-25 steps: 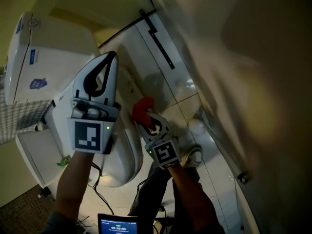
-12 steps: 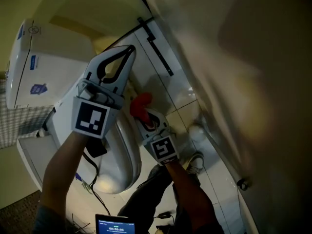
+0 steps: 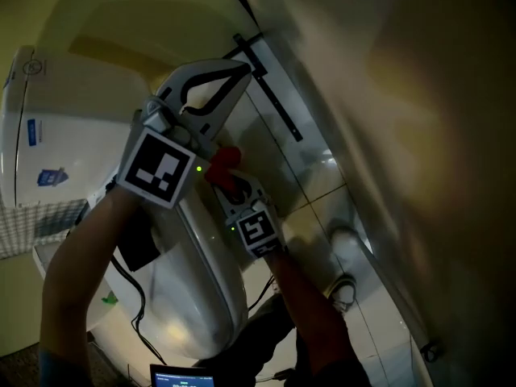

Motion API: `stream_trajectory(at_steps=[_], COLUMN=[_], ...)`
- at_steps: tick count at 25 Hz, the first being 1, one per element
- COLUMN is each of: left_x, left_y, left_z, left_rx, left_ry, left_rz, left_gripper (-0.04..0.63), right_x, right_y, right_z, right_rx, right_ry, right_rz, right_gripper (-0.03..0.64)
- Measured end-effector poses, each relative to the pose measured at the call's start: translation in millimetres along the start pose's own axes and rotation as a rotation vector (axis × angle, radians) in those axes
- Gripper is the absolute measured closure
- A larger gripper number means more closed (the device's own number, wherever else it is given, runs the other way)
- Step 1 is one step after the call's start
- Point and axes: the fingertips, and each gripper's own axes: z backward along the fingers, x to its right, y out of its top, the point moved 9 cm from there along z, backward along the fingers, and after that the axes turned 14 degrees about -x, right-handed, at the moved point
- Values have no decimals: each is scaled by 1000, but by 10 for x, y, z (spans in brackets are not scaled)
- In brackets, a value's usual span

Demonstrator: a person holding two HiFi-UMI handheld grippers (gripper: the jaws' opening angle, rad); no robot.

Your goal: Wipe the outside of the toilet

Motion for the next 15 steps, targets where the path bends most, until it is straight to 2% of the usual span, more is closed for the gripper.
stream_trajectory(at_steps=[3,9,15], left_x=[25,-19,64], left_y=[-89,-301,-210], left_z=[-137,-143,-66], left_rx=[-19,-13,-7], left_ry=[-19,19,36], left_rz=[-25,18,21], left_gripper=[574,574,574], right_x=[101,245,132], right_y=[-94,-307,-630], right_z=[-316,-748,-414], right_rx=[-4,-28,-80], right_ry=[10,33,33], right_rz=[-3,-3,-34], right_gripper=[531,531,531])
